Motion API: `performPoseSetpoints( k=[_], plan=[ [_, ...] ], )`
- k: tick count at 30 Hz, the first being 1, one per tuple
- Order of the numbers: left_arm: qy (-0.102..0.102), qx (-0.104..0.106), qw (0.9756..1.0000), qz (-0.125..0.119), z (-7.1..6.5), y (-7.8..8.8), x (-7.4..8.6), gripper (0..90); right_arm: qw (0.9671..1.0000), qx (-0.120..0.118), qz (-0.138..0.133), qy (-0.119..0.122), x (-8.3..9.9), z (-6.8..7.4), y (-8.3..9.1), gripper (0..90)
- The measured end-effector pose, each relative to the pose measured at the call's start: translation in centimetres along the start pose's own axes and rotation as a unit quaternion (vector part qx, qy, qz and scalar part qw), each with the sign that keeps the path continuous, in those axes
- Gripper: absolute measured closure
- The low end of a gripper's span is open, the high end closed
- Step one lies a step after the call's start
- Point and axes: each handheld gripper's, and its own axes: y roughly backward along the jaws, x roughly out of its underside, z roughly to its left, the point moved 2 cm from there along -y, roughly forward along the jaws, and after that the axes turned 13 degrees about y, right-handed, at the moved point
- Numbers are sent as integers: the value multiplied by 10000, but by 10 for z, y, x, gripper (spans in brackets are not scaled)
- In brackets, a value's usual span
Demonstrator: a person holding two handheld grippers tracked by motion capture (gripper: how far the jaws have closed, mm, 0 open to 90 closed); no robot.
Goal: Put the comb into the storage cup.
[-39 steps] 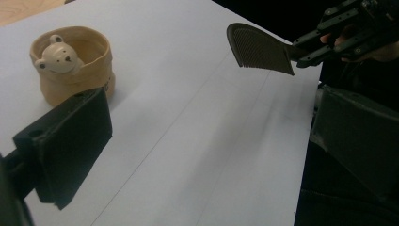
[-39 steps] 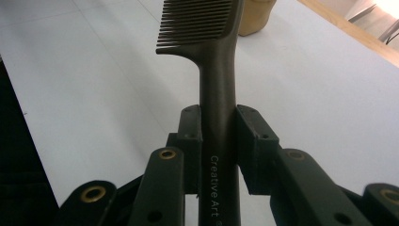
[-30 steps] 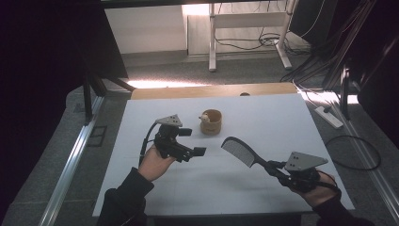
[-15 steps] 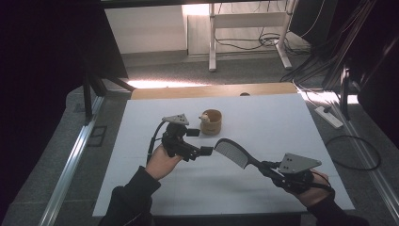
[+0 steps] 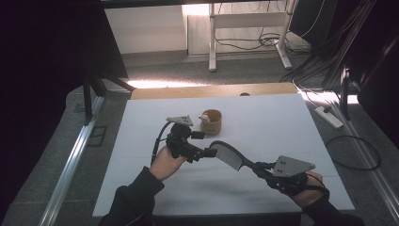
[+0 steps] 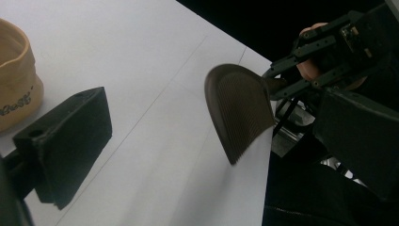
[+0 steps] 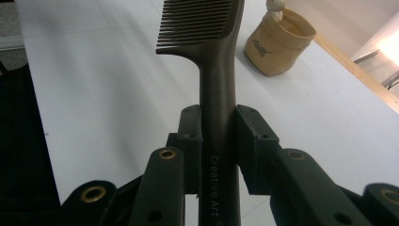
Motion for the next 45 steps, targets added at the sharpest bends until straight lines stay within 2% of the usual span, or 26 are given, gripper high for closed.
performPoseSetpoints(
  k=[12, 18, 20, 23, 29, 31, 34, 38, 42, 45],
  plan=[
    [89, 270, 9994, 219, -2, -13, 1, 0, 9996, -10, -102, 246, -8, 6, -4, 733],
    [175, 410, 9985, 313, -2, -15, 1, 14, 9995, 1, -89, 317, -8, 7, -5, 733],
    [248, 484, 9981, 306, -2, -13, 1, 103, 9993, 10, -88, 352, -9, 7, -5, 733],
    [448, 828, 9950, 334, 0, -11, 0, 291, 9992, 48, -111, 376, -9, 7, -4, 733],
    [686, 1091, 9911, 328, 2, -8, -1, 570, 9990, 72, -111, 427, -10, 8, -5, 733],
    [759, 1114, 9904, 317, 3, -6, -1, 641, 9989, 67, -120, 453, -10, 8, -4, 733],
    [930, 1236, 9876, 260, 5, -4, -2, 759, 9987, 88, -167, 481, -10, 8, -4, 733],
    [1172, 1537, 9808, 270, 7, -4, -1, 817, 9984, 114, -169, 534, -11, 9, -4, 733],
    [1336, 1614, 9774, 292, 8, -4, 0, 834, 9978, 159, -132, 625, -11, 9, -5, 733],
    [1386, 1652, 9761, 278, 9, -5, 1, 837, 9973, 207, -110, 690, -11, 10, -5, 732]
  ],
)
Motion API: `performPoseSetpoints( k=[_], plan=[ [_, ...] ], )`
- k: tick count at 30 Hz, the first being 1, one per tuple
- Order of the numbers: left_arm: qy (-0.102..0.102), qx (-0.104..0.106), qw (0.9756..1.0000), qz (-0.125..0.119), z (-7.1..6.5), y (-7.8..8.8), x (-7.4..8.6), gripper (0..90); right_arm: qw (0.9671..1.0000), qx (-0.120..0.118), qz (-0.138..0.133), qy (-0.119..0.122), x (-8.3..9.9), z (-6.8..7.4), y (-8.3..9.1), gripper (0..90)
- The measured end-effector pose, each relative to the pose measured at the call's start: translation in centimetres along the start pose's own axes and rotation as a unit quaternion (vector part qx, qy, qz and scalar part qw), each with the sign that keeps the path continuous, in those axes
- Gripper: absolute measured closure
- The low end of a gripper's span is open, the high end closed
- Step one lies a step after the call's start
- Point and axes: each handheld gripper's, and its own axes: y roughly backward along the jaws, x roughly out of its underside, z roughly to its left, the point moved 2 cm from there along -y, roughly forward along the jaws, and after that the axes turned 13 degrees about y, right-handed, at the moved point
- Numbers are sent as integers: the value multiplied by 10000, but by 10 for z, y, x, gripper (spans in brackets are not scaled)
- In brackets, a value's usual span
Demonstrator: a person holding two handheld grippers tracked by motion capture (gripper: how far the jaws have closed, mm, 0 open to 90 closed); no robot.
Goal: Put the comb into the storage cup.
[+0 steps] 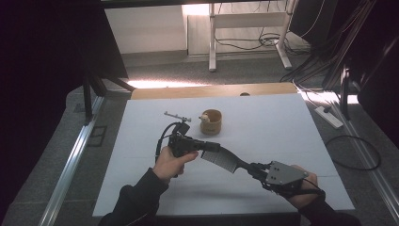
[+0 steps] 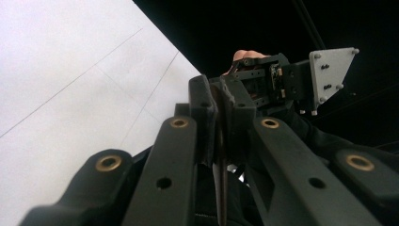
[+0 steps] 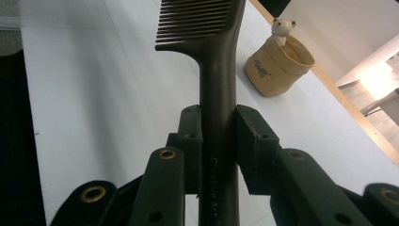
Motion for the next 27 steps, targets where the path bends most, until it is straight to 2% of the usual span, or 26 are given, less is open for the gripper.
performPoseSetpoints(
  k=[7, 13, 17, 21, 27],
  plan=[
    [-43, -64, 9999, -73, -2, 1, -1, 840, 10000, 57, -32, -13, 1, 0, -1, 709],
    [-59, -125, 9997, -182, 1, 5, -1, 840, 9998, 28, -28, -199, 2, -1, -2, 574],
    [-138, -225, 9994, -201, -1, 7, -1, 840, 9989, 79, 91, -443, 5, -4, -4, 501],
    [-156, -293, 9992, -244, 0, 9, -1, 840, 9962, -61, 283, -821, 11, -7, -7, 411],
    [-243, -400, 9985, -299, 0, 11, 0, 839, 9940, -230, 317, -1017, 16, -9, -6, 327]
  ],
)
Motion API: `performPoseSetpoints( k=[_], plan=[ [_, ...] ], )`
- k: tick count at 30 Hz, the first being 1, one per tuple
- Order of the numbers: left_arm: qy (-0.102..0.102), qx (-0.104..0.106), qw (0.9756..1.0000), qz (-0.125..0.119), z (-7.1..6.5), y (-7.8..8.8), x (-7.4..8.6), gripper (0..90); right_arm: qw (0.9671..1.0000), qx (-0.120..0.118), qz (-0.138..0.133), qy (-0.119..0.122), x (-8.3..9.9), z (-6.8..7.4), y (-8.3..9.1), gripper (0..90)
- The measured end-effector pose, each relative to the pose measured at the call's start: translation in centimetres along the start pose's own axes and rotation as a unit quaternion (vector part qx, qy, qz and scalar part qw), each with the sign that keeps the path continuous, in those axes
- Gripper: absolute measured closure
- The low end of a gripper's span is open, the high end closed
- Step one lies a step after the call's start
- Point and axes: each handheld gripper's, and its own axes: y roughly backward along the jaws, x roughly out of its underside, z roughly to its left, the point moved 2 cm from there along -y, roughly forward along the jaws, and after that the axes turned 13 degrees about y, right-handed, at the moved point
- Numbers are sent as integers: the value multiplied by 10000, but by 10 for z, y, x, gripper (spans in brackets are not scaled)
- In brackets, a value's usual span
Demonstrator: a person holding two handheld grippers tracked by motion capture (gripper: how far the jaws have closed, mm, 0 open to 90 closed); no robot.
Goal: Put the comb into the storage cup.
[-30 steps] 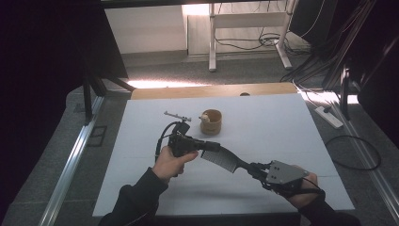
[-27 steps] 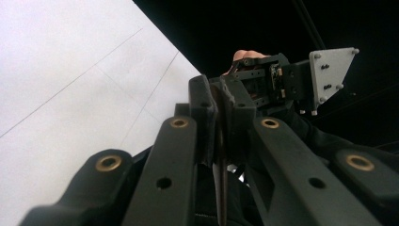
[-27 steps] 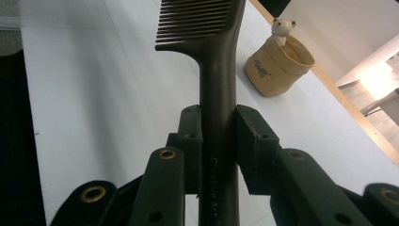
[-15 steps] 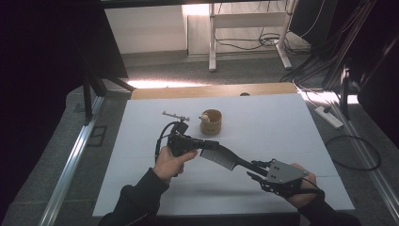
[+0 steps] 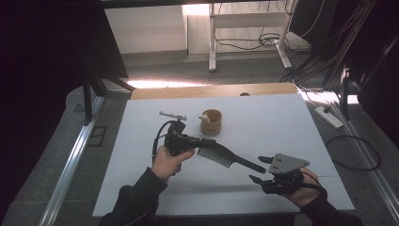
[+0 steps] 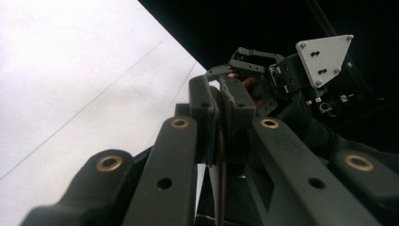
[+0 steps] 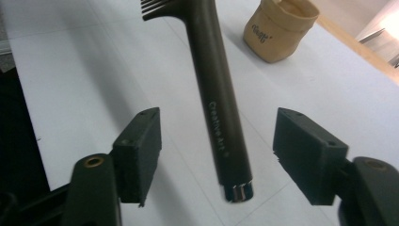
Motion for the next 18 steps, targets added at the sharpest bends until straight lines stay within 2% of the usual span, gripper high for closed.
performPoseSetpoints(
  k=[8, 13, 18],
  plan=[
    [-119, -119, 9998, -81, -2, 5, 0, 839, 9991, -200, 237, -281, 7, -3, -5, 167],
    [-190, -216, 9995, -123, -3, 9, 0, 839, 9982, -280, 316, -434, 11, -5, -7, 114],
    [-226, -333, 9991, -149, -2, 11, 0, 839, 9975, -286, 429, -484, 17, -6, -11, 35]
  ],
)
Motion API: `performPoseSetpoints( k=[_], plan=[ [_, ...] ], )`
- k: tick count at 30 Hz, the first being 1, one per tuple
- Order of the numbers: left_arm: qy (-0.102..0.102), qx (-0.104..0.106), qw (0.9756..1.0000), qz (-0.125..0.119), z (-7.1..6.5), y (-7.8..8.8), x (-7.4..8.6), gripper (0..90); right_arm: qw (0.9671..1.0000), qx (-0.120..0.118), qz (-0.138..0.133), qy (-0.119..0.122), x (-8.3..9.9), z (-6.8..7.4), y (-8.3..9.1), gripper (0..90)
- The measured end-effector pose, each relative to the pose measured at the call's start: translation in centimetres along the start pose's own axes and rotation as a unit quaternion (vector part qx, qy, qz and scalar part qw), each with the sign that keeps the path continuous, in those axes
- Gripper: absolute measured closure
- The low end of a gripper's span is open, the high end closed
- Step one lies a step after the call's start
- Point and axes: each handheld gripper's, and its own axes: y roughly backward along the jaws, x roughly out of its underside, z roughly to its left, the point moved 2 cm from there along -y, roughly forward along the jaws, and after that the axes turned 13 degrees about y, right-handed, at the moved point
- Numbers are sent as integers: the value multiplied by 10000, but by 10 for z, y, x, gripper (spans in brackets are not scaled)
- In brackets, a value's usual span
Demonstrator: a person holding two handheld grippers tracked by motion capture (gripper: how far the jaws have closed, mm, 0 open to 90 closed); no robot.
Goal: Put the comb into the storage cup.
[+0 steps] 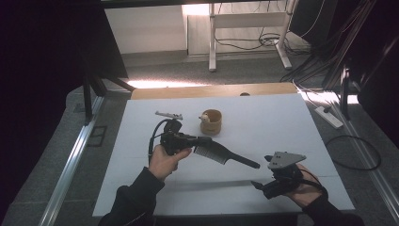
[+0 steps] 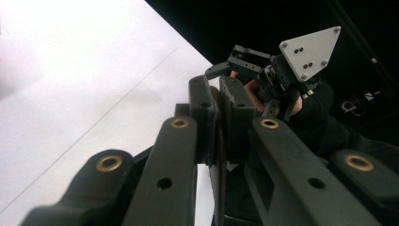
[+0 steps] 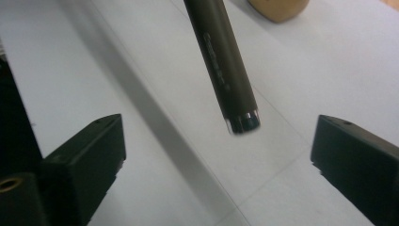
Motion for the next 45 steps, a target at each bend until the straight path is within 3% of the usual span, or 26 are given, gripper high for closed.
performPoseSetpoints(
  k=[5, 12, 21, 29, 45],
  plan=[
    [-33, -115, 9999, -44, 1, 3, 0, 839, 9998, 123, 96, -91, 7, -5, -1, 2],
    [-41, -238, 9997, -86, 4, 6, -1, 839, 9988, 150, 64, -459, 17, -13, 0, 0],
    [-55, -408, 9990, -172, 7, 12, -3, 839, 9985, 117, 258, -470, 22, -14, -3, 0],
    [-75, -486, 9984, -270, 10, 21, -5, 839, 9970, -3, 288, -718, 27, -15, -1, 0],
    [-48, -632, 9971, -415, 14, 37, -8, 839, 9938, 125, 342, -1047, 35, -18, 12, 0]
  ],
)
